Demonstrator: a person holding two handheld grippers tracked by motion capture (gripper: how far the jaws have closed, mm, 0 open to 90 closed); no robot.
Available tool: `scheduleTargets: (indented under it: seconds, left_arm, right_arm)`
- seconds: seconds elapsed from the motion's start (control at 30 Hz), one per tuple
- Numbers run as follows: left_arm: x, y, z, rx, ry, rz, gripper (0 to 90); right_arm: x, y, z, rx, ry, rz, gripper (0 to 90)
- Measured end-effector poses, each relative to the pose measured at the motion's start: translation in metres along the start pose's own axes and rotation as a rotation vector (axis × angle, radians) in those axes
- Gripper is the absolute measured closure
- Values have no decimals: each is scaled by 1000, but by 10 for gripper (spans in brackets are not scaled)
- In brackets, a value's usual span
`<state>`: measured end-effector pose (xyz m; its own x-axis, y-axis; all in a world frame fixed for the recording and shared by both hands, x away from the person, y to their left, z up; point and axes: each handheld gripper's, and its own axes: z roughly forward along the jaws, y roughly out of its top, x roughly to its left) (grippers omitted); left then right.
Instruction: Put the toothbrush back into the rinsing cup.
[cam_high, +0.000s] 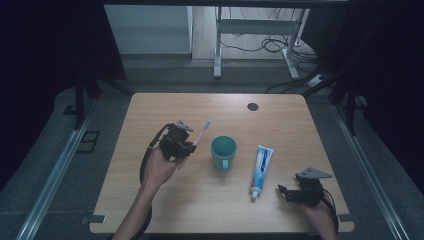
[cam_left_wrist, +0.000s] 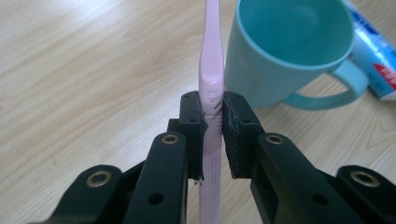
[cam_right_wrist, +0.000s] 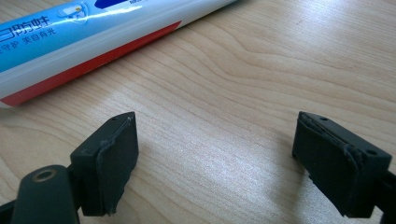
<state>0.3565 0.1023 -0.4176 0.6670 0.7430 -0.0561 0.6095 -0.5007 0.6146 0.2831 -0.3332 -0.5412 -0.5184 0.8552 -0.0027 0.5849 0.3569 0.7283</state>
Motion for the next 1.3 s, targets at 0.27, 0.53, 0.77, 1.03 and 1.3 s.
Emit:
scheduleTargets:
  seconds: [0.27, 0.53, 0.77, 1.03, 1.3]
  left_arm:
    - [-4, 4, -7, -86, -27, 9, 790]
    - [-7, 9, -12, -172, -57, 11, 789]
    - [-12, 15, -14, -238, -80, 8, 790]
    - [-17, 24, -13, -306, -97, 4, 789]
    - [-19, 32, -11, -353, -109, -11, 790]
  right_arm:
    - [0, 0, 0, 0, 0, 0, 144]
    - [0, 0, 0, -1, 0, -1, 144]
    - [0, 0, 0, -1, 0, -1, 144]
    - [0, 0, 0, -1, 0, -1, 144]
    - [0, 0, 0, -1, 0, -1, 144]
